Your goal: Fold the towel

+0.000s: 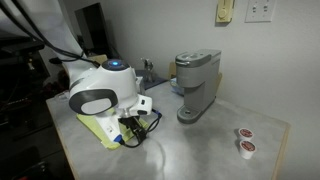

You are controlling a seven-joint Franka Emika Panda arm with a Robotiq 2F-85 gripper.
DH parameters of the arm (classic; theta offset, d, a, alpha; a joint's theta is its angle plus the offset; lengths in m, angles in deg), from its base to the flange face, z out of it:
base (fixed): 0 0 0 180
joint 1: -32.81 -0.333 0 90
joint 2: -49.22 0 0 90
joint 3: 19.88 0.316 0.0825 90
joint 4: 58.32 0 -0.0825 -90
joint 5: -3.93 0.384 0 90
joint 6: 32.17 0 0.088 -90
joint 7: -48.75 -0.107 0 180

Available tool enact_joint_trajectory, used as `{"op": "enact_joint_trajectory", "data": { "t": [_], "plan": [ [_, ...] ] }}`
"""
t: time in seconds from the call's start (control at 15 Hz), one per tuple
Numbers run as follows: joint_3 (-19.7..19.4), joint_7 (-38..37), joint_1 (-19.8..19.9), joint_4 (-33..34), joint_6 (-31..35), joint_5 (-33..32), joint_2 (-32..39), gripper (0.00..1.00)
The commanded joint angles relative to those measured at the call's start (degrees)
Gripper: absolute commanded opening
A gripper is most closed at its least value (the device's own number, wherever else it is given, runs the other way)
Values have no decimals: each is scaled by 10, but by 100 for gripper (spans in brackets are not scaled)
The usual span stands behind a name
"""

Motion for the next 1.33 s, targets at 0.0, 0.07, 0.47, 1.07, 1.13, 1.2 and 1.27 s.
{"op": "enact_joint_trajectory", "data": {
  "t": [0.0,0.07,0.47,1.07,1.13,1.2,1.27],
  "plan": [
    [23,27,23,8,-12,11,14,100],
    [26,27,23,7,-13,10,13,100],
    [46,31,23,8,-15,7,18,100],
    [60,49,42,13,-16,6,21,31],
    [62,51,46,14,-16,6,23,24],
    [64,52,49,15,-17,6,24,16],
    [66,54,53,16,-17,6,26,9]
  ]
}}
